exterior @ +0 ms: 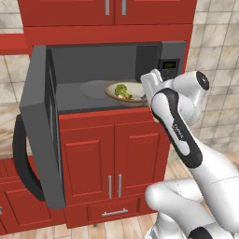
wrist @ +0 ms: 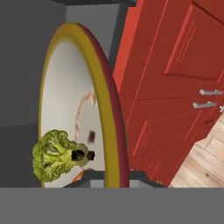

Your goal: The microwave is finished heating the shrimp and broccoli. Take the bowl containing the food and place it on the dining counter.

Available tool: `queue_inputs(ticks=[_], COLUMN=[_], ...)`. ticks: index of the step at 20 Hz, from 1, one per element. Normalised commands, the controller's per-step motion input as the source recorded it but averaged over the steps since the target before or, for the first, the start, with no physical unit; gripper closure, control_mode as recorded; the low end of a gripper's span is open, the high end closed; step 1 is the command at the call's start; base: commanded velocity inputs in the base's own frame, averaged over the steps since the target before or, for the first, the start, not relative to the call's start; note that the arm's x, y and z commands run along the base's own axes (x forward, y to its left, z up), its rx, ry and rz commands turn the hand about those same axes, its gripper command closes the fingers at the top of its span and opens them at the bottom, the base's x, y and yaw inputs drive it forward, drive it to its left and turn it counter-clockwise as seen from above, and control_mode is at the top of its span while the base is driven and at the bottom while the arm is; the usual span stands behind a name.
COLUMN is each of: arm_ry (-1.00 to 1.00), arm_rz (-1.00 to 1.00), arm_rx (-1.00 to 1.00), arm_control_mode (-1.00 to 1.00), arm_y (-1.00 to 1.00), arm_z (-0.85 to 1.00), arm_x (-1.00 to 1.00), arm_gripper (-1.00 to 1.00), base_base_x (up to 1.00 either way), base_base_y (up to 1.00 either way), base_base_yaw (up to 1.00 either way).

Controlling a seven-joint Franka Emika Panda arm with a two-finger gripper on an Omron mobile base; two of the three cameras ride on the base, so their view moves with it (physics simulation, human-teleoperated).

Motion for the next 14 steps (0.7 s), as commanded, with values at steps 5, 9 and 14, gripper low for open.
queue_inputs(ticks=[5,9,14], arm_ry=[0.21,-0.12,-0.31], arm_rz=[-0.01,-0.01,0.0], arm_rx=[0.03,0.01,0.0], arm_control_mode=[-1.0,-1.0,-1.0], arm_y=[-0.52,-0.09,0.05], arm_z=[0.45,-0.14,-0.16], arm_x=[-1.0,-1.0,-1.0], arm_gripper=[1.0,1.0,1.0], base_base_x=[0.0,0.0,0.0], base_base_y=[0.0,0.0,0.0], base_base_yaw=[0.0,0.0,0.0])
